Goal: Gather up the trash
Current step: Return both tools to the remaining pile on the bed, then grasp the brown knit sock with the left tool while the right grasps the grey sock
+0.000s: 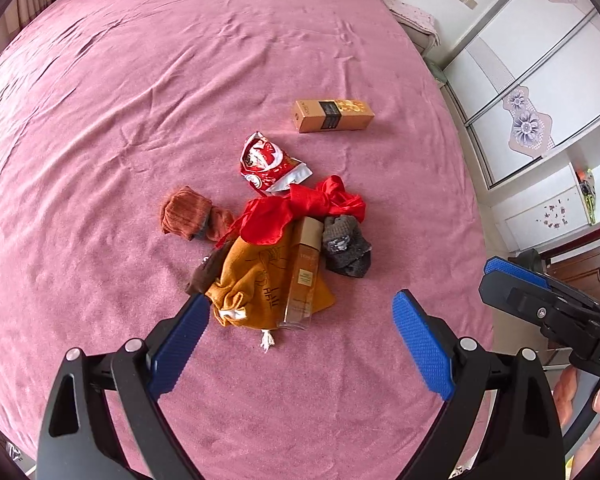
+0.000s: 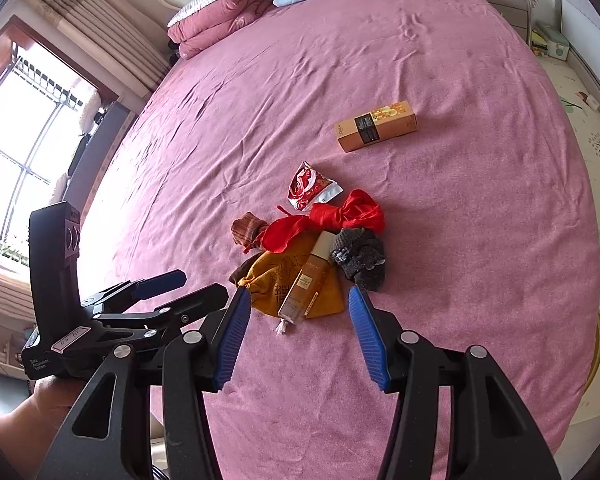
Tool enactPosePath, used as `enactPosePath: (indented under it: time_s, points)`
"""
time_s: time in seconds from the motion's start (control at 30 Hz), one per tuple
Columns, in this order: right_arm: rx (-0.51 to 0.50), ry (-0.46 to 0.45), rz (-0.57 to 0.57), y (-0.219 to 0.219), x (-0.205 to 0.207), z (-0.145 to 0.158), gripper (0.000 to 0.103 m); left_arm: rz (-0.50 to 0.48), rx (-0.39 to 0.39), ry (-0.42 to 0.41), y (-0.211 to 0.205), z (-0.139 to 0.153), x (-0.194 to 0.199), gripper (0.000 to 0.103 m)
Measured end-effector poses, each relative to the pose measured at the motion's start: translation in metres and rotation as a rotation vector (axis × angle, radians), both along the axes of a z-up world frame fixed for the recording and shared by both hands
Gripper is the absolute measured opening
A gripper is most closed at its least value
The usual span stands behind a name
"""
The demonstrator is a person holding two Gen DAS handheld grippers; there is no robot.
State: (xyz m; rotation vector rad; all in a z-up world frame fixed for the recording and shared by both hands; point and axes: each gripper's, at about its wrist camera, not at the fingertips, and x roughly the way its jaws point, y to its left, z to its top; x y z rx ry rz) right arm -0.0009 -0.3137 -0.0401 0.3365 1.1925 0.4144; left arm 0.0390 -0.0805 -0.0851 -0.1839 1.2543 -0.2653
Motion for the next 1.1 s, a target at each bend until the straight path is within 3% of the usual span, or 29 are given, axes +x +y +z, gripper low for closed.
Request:
enactPosePath:
  time_s: [0.33,0.9,1.1]
  points:
    - [-0.009,0.057,0.014,0.016,0.03,-0.034,0.051,0.053,-0.007,0.044,0.028,-0.029,0.027,0.092]
    - [-0.062,0.201,-0.029,0.011,0.07,-0.122,0.051,0.166,0.001,0.137,0.072,-0.095,0.067,0.092]
    - [-0.078,0.225,-0.024,0.015,0.078,-0.139,0.053,0.234,-0.034,0.161,0.082,-0.112,0.083,0.093]
